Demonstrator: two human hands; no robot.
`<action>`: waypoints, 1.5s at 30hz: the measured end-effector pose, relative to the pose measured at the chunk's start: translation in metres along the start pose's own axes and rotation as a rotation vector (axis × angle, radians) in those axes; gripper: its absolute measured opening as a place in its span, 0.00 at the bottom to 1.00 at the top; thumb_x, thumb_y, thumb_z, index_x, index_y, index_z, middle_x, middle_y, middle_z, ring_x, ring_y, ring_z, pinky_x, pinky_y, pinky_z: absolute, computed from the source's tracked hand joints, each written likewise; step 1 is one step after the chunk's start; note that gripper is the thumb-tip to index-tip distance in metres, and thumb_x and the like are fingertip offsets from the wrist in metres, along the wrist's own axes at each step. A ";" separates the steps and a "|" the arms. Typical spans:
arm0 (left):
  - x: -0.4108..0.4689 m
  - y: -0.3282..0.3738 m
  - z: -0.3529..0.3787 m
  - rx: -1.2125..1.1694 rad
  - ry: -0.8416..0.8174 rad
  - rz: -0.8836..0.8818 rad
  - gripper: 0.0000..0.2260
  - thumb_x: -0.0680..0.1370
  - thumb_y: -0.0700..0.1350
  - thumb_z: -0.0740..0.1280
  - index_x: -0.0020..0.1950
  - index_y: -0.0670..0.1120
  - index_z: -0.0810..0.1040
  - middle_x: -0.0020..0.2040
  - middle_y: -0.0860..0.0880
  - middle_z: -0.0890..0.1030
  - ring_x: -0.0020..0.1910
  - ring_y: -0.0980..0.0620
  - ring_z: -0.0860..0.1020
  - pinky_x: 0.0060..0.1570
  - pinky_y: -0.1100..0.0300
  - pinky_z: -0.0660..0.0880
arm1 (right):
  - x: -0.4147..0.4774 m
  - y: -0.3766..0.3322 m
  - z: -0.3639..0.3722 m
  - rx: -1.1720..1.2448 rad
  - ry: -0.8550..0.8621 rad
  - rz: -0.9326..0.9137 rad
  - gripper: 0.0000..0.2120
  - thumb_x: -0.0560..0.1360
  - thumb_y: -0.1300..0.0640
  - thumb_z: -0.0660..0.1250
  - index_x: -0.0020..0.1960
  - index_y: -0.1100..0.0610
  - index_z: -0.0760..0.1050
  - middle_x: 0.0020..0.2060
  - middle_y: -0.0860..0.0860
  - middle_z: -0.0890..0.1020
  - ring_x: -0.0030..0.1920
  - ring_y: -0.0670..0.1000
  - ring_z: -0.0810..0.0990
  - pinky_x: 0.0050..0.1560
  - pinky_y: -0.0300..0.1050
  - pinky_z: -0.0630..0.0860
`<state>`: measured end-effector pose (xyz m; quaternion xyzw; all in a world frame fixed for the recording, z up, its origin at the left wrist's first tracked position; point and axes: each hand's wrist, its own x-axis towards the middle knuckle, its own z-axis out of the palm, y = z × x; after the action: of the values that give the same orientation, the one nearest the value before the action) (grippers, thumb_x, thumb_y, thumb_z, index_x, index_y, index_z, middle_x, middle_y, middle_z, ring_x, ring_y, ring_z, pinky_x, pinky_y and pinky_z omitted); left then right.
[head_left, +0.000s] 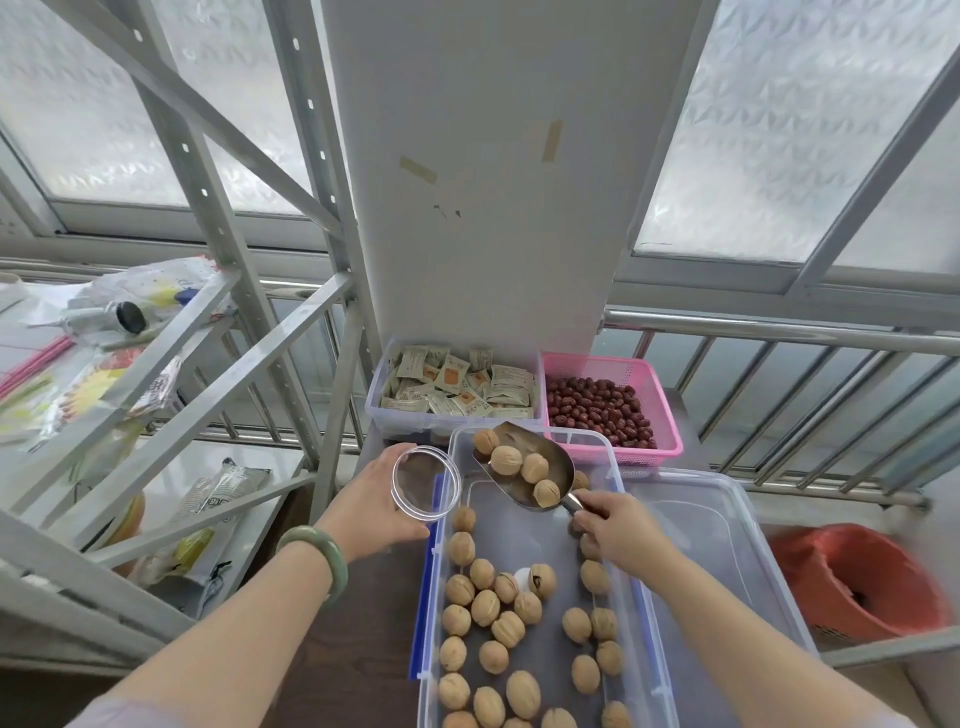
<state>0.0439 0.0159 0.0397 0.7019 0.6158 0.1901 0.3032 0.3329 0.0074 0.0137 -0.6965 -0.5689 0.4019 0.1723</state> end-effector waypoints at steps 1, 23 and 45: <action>0.000 0.001 0.000 -0.004 0.004 0.005 0.41 0.62 0.47 0.78 0.70 0.51 0.62 0.59 0.60 0.67 0.60 0.58 0.70 0.59 0.64 0.65 | -0.004 -0.004 -0.007 -0.015 0.006 -0.009 0.10 0.76 0.62 0.62 0.48 0.52 0.81 0.34 0.49 0.78 0.34 0.48 0.73 0.38 0.37 0.72; -0.009 0.006 -0.001 0.009 0.050 0.066 0.43 0.62 0.50 0.78 0.72 0.52 0.61 0.69 0.53 0.69 0.65 0.54 0.70 0.60 0.63 0.65 | -0.062 -0.089 -0.053 -0.359 -0.081 -0.144 0.12 0.75 0.58 0.63 0.51 0.50 0.83 0.40 0.54 0.85 0.35 0.48 0.74 0.40 0.42 0.75; -0.020 0.007 -0.004 -0.030 0.045 0.063 0.39 0.62 0.47 0.78 0.68 0.52 0.64 0.57 0.60 0.68 0.54 0.59 0.70 0.52 0.65 0.64 | -0.069 -0.105 -0.056 -0.612 0.039 -0.194 0.14 0.74 0.52 0.64 0.35 0.59 0.80 0.29 0.55 0.78 0.29 0.51 0.69 0.31 0.43 0.67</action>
<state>0.0435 -0.0038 0.0492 0.7121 0.5970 0.2243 0.2936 0.3044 -0.0141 0.1472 -0.6663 -0.7235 0.1805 0.0034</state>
